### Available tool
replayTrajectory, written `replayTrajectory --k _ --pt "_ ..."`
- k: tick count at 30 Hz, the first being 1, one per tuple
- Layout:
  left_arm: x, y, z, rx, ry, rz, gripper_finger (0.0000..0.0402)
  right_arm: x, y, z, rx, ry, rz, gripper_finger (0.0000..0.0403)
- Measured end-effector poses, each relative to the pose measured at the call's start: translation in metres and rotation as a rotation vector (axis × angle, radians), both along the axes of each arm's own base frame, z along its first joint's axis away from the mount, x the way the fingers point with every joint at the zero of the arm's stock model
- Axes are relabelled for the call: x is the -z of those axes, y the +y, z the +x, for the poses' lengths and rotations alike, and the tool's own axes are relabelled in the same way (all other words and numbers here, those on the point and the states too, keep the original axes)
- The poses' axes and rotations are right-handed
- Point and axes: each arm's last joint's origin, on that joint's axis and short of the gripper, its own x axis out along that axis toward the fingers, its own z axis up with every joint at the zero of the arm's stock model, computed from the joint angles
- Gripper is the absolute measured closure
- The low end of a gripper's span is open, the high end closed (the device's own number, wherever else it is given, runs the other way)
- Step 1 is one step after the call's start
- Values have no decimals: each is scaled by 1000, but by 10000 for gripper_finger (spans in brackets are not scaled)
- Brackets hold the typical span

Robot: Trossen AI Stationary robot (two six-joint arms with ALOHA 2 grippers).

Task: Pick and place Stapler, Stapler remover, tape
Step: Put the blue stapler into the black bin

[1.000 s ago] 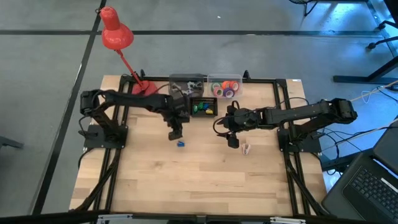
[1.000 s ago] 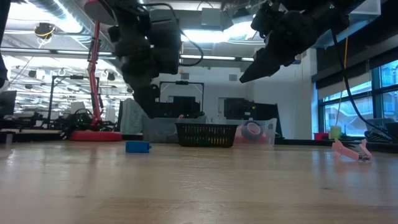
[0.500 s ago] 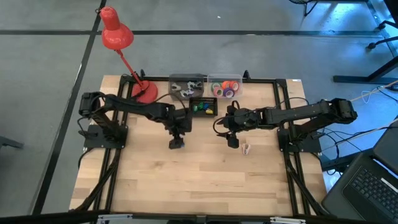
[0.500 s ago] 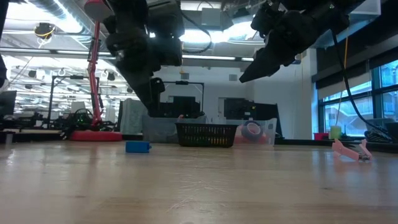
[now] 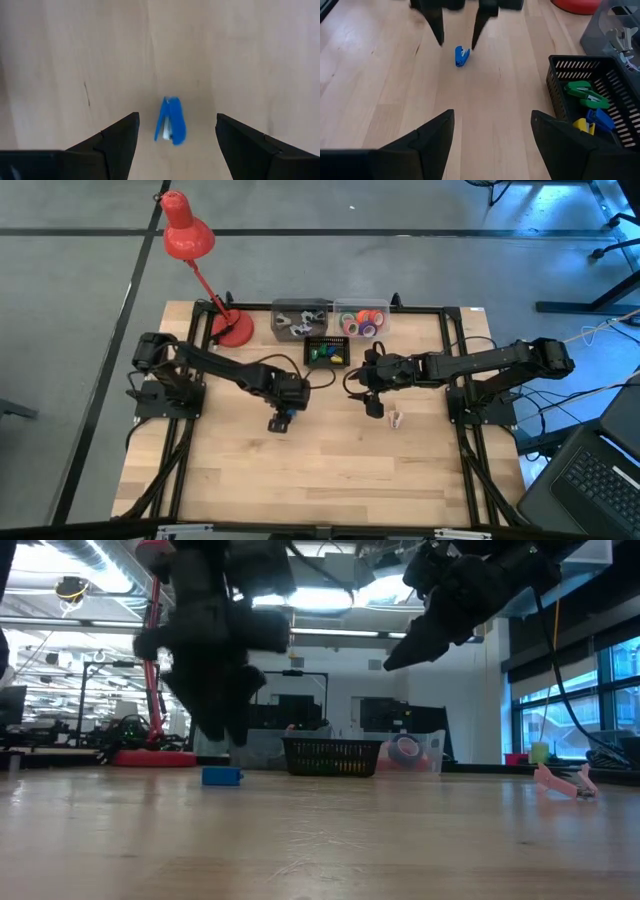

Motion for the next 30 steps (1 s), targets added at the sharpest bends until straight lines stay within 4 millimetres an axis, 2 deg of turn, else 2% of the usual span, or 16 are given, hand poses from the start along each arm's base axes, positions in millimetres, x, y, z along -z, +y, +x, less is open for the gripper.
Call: replayTrajectory --k 6,9,12,14,18,20,26,30 --pt "36 1 8 5 109 79 148 0 0 0 0 -6 0 137" --pt "47 3 11 -7 145 87 153 -1 0 0 -1 -7 0 137" --pt "50 2 11 -7 160 97 189 -1 0 1 -3 -10 -3 137" --pt "49 1 10 1 160 85 237 -1 0 1 -4 -11 -5 137" --pt "37 2 6 13 127 101 361 -2 0 1 -4 -19 -5 137" --pt "29 5 1 6 128 117 363 -2 0 1 -5 -23 -5 137" --pt "-10 22 -3 -26 -19 273 363 -2 0 2 -5 -26 -6 137" --pt "-41 50 1 -81 -186 379 363 -3 -1 2 3 -39 -27 137"
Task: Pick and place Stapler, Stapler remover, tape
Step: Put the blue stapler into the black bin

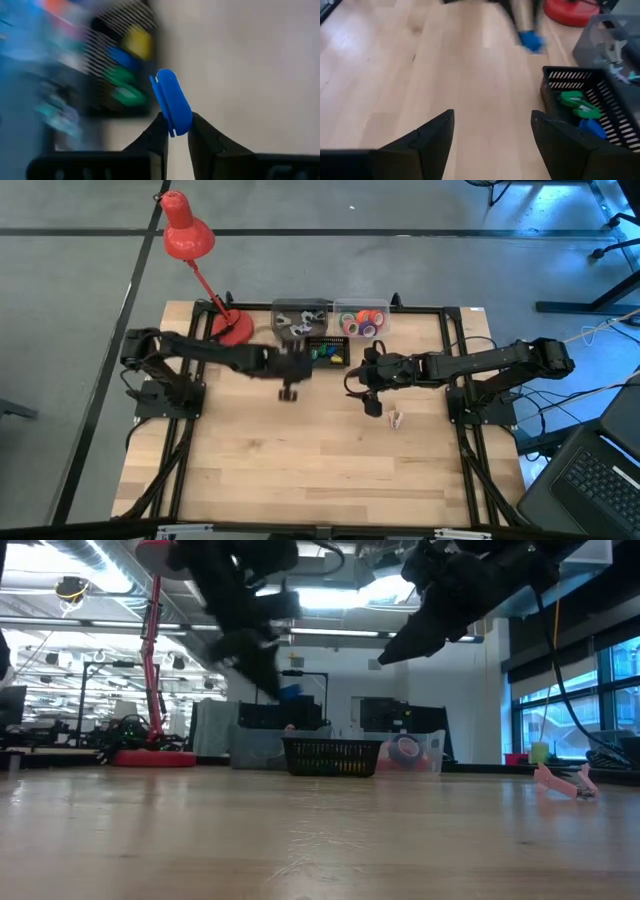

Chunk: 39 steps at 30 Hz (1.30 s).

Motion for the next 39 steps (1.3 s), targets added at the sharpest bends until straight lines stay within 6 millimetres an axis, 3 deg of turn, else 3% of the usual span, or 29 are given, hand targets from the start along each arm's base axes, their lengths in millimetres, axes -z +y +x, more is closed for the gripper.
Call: replayTrajectory --k 6,10,14,20,26,32,35,39 --pt "-14 67 13 -24 -286 -23 363 -1 -3 0 94 -9 -76 137" --pt "5 107 13 -66 -313 -87 363 0 -9 -2 285 -2 -156 137" --pt "33 129 14 -98 -272 -160 363 2 -14 -7 470 22 -233 137" --pt "67 130 21 -90 -192 -236 363 5 -17 -11 569 47 -246 137" --pt "69 118 30 -39 -190 -231 363 5 -17 -11 570 49 -245 137" --pt "69 118 30 -32 -191 -221 363 5 -16 -11 558 51 -235 137" --pt "68 119 30 -49 -193 -180 328 5 -16 -11 558 51 -235 137" --pt "67 119 30 -89 -181 -128 237 5 -16 -11 557 52 -236 137"
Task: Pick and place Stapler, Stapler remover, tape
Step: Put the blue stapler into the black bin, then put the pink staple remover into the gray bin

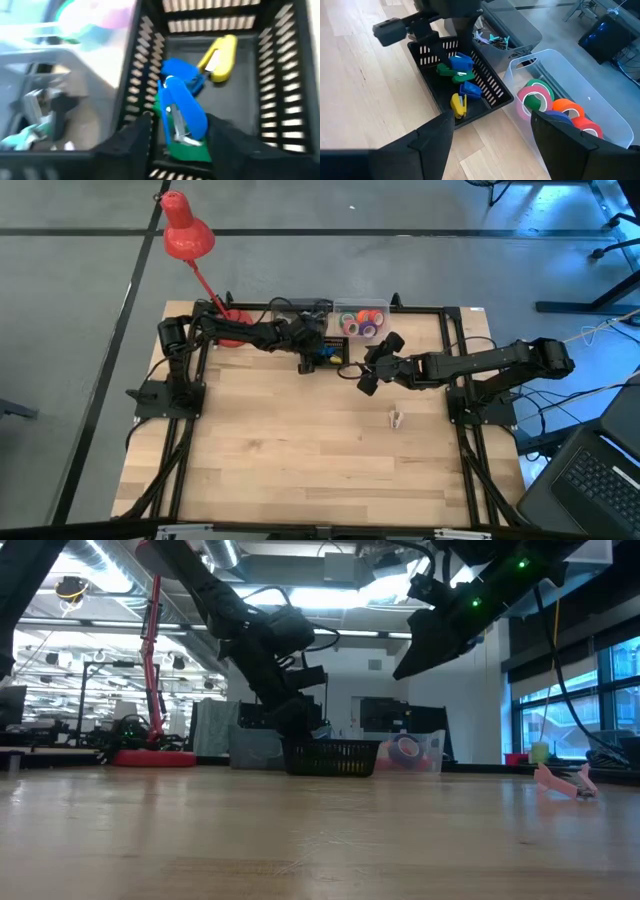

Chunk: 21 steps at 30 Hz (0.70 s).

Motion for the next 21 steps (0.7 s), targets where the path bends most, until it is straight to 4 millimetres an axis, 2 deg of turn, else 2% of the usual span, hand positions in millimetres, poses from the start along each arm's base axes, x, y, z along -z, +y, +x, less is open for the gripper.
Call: replayTrajectory --k 5,9,12,15,18,21 --pt "-6 -3 0 -42 -11 17 141 0 0 0 5 -1 -1 137" --pt "-15 -11 0 -20 -19 32 101 1 0 -1 31 -11 25 137" --pt "-34 -18 -2 -57 -85 7 92 3 0 -12 122 6 101 137" --pt "-58 -22 -6 -83 -205 -65 93 8 5 -31 281 54 134 137" --pt "-77 -29 -16 -72 -351 -115 99 9 19 -55 405 71 157 137" --pt "-89 -43 -32 -14 -496 -139 102 5 39 -76 455 40 192 137"
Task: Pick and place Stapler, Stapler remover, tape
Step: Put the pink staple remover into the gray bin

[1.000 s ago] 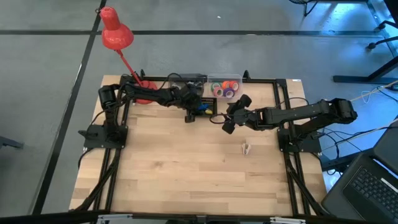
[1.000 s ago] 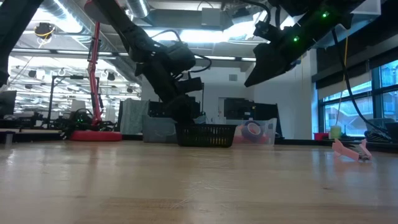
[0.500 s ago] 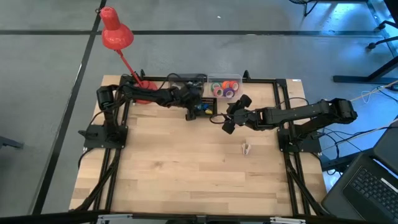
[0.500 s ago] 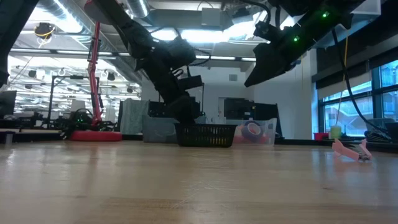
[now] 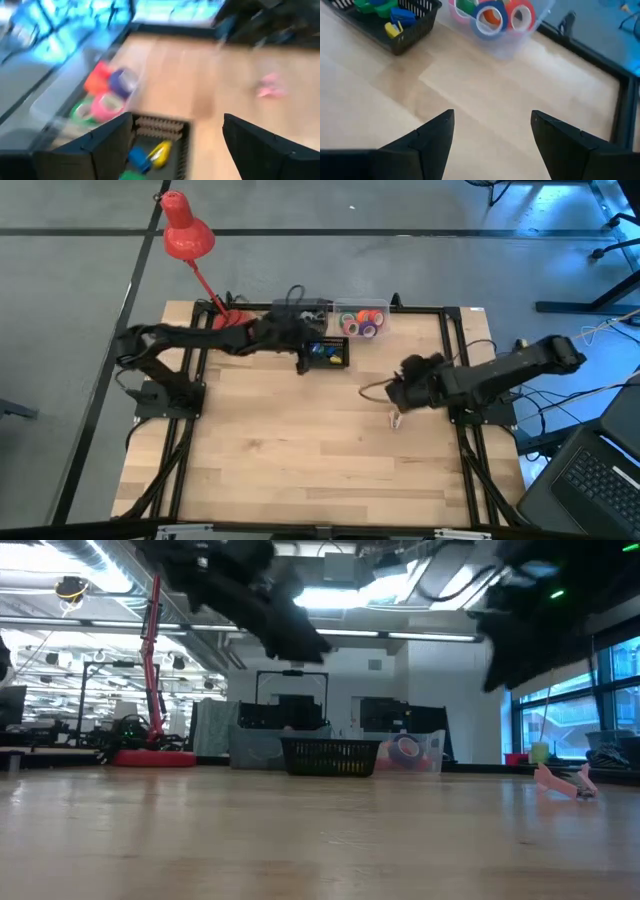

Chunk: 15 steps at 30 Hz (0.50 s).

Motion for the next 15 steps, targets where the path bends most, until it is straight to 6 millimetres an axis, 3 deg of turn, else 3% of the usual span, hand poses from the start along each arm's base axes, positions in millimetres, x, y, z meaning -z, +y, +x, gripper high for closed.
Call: replayTrajectory --k 6,11,15 --pt "5 -32 -46 51 -223 22 103 -8 31 -32 57 -137 91 137" --pt "18 -53 -86 79 -390 22 103 -4 50 -36 62 -195 217 137" --pt "21 -58 -106 76 -453 33 103 0 60 -33 78 -228 306 137"
